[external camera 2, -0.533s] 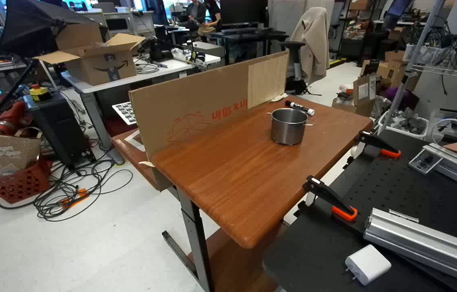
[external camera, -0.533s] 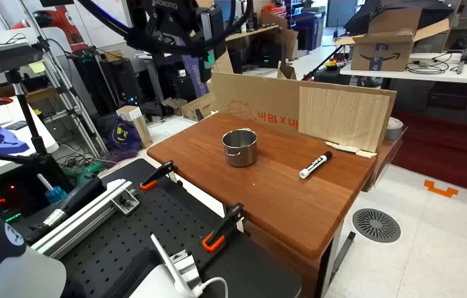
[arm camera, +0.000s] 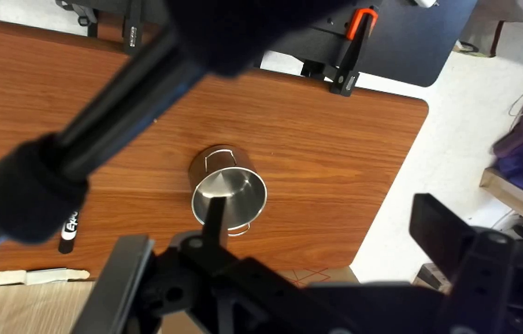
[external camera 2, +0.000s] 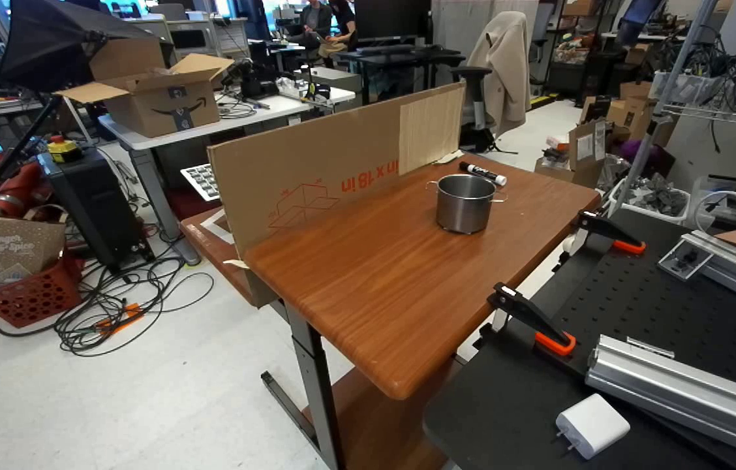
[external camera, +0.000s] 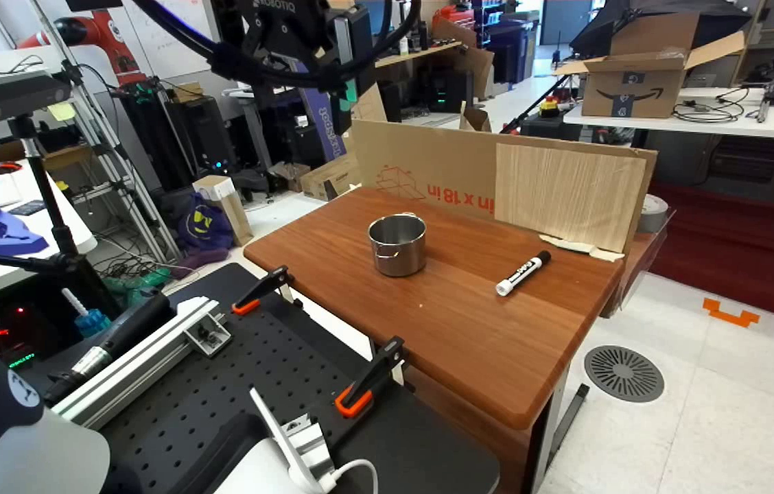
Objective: Pick up the pen from the table and put it in the silver pot.
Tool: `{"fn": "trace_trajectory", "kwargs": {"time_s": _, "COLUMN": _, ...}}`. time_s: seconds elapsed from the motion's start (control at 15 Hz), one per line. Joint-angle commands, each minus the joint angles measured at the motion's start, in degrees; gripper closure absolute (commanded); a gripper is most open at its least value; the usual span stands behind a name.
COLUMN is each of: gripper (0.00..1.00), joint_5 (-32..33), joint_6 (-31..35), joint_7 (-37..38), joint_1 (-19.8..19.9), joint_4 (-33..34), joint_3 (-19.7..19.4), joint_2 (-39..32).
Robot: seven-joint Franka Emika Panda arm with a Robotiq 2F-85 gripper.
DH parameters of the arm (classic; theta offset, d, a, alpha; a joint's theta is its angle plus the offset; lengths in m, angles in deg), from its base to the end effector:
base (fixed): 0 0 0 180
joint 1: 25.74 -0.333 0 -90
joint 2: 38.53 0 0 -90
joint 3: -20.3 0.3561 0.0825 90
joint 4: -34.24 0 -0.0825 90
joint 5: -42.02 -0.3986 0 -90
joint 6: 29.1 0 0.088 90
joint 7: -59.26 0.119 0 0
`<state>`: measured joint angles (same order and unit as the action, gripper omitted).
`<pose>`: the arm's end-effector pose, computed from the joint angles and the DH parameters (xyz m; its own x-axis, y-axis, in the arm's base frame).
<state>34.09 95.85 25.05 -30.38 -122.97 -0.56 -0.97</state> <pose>0.3272 -0.0832 0.4186 0.9403 0.2632 0.2159 0.3141 -0.9153 -0.2520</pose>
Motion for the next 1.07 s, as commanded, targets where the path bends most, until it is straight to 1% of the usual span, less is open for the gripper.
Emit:
{"fn": "trace_trajectory", "kwargs": {"time_s": 0.0, "gripper": 0.0, "joint_5": -0.99, "joint_6": 1.17, "joint_7": -0.45, "joint_1": 0.78, "joint_4": 0.93, "joint_3": 1.68, "joint_2": -2.5}}
{"fn": "trace_trajectory", "kwargs": {"time_s": 0.27, "gripper": 0.0, "joint_5": -2.18, "joint_6": 1.47, "joint_7": -0.62, "joint_1": 0.44, "joint_4": 4.31, "joint_3": 1.29, "joint_2": -7.81}}
{"fn": "trace_trajectory", "kwargs": {"time_s": 0.6, "gripper": 0.0, "joint_5": -5.71, "joint_6": 0.61, "joint_7": -1.32, "joint_1": 1.0, "joint_4": 12.85, "joint_3": 0.57, "joint_2": -18.59}}
{"fn": "trace_trajectory", "kwargs": {"time_s": 1.0, "gripper": 0.0, "joint_5": -9.57, "joint_6": 0.58, "joint_7": -0.81, "joint_1": 4.47, "joint_4": 22.38, "joint_3": 2.23, "joint_2": -31.45}}
